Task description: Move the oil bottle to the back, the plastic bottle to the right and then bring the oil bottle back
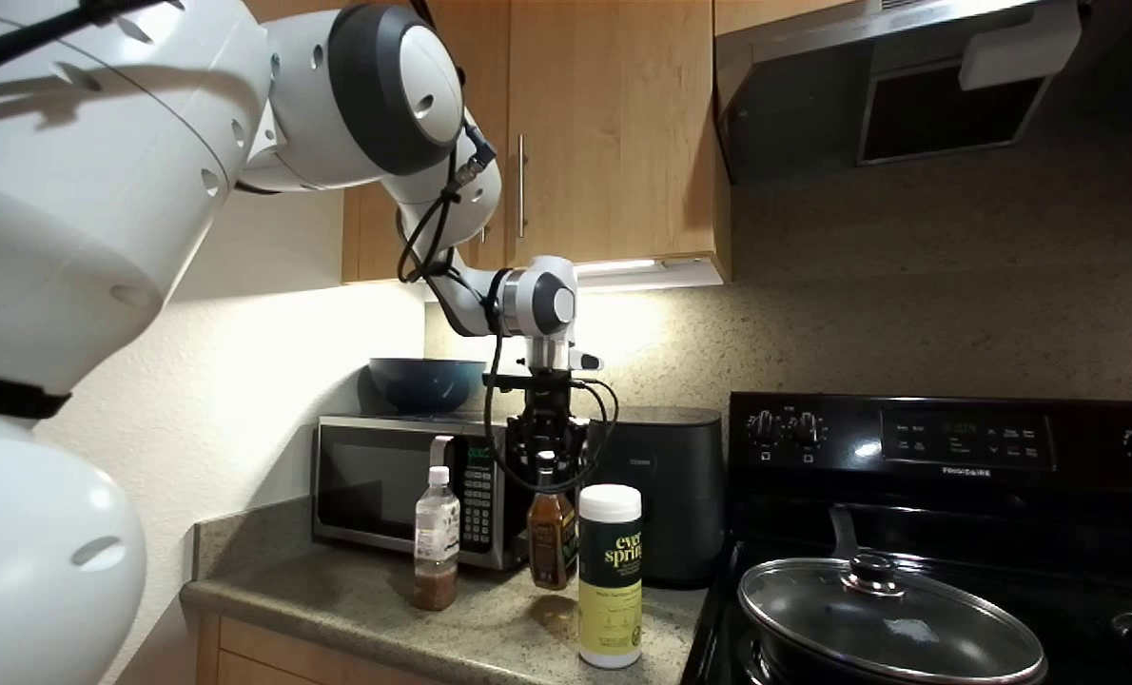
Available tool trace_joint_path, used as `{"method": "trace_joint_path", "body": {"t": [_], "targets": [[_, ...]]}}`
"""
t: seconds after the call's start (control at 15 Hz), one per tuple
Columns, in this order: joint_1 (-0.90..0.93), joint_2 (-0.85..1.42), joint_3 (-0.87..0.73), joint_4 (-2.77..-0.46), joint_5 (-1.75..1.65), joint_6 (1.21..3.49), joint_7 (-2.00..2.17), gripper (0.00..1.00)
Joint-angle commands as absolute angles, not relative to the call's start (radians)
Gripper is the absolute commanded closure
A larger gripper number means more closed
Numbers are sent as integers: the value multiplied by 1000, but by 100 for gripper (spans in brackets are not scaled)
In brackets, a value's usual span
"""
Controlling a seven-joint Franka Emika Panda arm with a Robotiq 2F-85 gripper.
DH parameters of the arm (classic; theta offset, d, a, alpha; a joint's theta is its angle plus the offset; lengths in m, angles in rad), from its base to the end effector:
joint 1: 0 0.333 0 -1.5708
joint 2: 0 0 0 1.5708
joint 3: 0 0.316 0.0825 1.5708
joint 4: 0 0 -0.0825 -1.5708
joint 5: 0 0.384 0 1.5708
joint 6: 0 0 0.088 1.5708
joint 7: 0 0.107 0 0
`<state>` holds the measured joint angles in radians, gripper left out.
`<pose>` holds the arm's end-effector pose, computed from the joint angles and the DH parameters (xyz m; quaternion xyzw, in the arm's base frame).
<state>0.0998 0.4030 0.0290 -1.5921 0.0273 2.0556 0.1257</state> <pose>0.6725 0.0861 0.4071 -0.9994 0.0058 -0.0278 0.0216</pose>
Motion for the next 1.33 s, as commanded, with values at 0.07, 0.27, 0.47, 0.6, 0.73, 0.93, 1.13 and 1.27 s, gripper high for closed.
{"method": "trace_joint_path", "body": {"t": [0.07,0.27,0.47,0.6,0.73,0.93,1.13,1.27], "targets": [[97,413,34,-1591,25,2053,127,57],[97,418,34,-1591,25,2053,127,57],[92,451,35,-1536,28,1993,111,82],[90,485,34,-1481,27,1938,108,82],[91,516,33,-1420,23,1888,105,82],[96,567,32,-1320,17,1823,109,82],[98,614,31,-1229,16,1781,111,82],[100,643,29,-1177,15,1760,113,82]]}}
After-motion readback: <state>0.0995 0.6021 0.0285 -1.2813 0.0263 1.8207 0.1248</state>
